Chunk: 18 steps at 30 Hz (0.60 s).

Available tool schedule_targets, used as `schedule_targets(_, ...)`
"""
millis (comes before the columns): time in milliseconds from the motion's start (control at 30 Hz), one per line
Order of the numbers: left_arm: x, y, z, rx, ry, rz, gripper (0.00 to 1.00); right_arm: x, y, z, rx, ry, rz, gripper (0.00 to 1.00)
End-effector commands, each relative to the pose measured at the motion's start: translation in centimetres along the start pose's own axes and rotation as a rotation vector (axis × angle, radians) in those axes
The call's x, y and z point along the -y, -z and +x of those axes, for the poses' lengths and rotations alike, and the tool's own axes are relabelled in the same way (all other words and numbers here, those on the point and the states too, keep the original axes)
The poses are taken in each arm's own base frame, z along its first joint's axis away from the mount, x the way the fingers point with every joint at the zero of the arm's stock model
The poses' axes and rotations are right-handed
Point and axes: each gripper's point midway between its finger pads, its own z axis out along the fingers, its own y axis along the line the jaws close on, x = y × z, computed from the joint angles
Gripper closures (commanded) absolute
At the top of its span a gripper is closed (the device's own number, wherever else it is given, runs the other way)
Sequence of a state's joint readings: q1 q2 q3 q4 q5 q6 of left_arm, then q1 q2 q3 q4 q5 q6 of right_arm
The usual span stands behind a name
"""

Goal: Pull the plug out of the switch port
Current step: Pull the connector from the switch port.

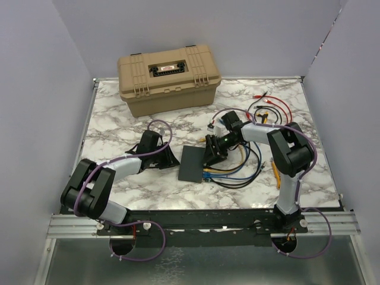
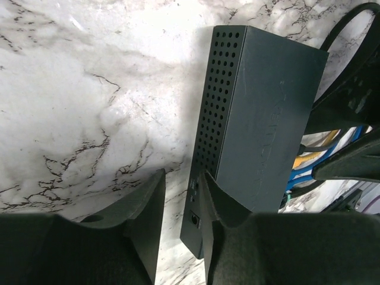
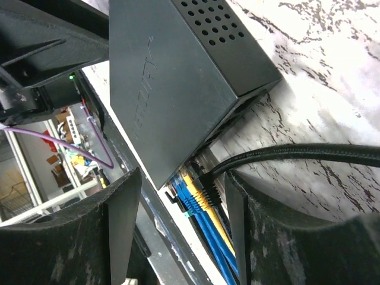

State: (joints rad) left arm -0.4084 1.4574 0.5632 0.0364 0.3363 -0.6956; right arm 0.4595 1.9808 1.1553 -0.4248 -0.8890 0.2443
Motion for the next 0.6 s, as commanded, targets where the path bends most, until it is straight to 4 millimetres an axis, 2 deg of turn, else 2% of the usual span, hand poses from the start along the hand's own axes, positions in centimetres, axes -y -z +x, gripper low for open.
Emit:
schedule_targets(0, -3.9, -0.3, 3.1, -0.087, 0.044, -0.161, 0.7, 1.9, 0.1, 0.8, 0.001, -0.055, 0.019, 0.37)
schedule_targets(333, -4.3, -0.3, 3.0, -0.087, 0.04, -0.189, 0.72, 3.2, 2.6, 1.0, 0.032, -0.08, 0.018, 0.36)
schedule_targets(567, -4.1, -0.4, 2.8, -0.091, 0.041, -0.184, 0.72, 3.7, 2.3, 1.7, 0.001, -0.1, -0.011, 0.37)
